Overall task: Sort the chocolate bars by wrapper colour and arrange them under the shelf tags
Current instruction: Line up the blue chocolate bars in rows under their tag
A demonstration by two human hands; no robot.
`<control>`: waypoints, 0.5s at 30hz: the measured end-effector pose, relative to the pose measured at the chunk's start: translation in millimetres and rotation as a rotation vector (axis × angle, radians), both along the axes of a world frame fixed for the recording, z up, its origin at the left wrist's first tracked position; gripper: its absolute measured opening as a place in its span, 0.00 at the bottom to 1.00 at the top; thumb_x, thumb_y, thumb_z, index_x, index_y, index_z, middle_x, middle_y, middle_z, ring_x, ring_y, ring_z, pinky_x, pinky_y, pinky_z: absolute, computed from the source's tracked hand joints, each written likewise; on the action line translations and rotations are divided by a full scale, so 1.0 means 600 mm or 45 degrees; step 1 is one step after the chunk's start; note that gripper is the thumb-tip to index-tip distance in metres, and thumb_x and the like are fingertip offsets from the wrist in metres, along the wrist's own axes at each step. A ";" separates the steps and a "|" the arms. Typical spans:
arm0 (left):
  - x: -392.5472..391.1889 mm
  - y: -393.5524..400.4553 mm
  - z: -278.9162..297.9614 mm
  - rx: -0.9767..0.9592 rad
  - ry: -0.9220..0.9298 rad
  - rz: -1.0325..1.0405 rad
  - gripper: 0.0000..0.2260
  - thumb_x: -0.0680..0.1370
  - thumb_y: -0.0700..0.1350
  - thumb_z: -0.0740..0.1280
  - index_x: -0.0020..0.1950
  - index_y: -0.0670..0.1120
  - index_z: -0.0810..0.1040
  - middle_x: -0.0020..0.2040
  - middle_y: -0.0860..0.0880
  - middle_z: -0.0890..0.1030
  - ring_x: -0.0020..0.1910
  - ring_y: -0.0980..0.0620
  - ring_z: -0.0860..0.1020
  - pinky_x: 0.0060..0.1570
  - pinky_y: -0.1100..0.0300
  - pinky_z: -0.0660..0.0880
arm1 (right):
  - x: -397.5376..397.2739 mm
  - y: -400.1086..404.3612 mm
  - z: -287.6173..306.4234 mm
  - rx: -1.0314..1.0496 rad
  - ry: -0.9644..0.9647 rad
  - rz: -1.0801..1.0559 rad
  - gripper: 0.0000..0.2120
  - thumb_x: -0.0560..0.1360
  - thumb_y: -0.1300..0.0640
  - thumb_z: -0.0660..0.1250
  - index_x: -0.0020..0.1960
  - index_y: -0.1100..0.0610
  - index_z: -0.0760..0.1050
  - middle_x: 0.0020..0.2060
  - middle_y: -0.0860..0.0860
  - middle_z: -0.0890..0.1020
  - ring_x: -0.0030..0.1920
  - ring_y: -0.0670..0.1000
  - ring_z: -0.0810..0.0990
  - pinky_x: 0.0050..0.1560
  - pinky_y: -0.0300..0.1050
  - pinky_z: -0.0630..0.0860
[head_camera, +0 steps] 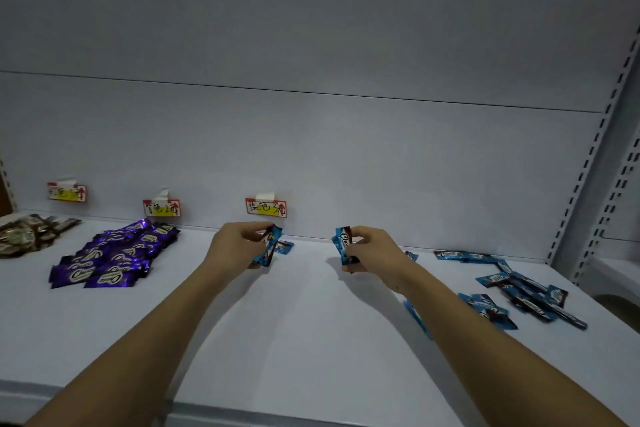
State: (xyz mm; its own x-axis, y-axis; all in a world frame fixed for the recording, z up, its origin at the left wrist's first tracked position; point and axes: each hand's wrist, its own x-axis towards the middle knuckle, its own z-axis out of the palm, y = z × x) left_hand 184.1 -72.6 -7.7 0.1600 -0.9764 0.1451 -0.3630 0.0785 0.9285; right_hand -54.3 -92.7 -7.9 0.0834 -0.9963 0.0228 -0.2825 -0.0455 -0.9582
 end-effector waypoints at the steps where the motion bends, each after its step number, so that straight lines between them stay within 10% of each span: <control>1: 0.021 -0.002 -0.003 0.008 -0.035 0.023 0.19 0.77 0.31 0.65 0.64 0.47 0.79 0.57 0.41 0.80 0.54 0.40 0.80 0.49 0.47 0.81 | 0.019 -0.005 -0.002 0.017 0.007 0.007 0.13 0.77 0.69 0.63 0.47 0.51 0.78 0.41 0.57 0.80 0.33 0.52 0.82 0.33 0.39 0.80; 15: 0.106 -0.091 -0.057 -0.077 -0.363 0.189 0.06 0.74 0.36 0.71 0.44 0.47 0.83 0.46 0.48 0.83 0.43 0.54 0.78 0.38 0.70 0.69 | 0.219 -0.082 -0.069 -0.291 0.458 -0.114 0.09 0.75 0.64 0.67 0.50 0.54 0.82 0.39 0.47 0.81 0.40 0.49 0.79 0.39 0.41 0.76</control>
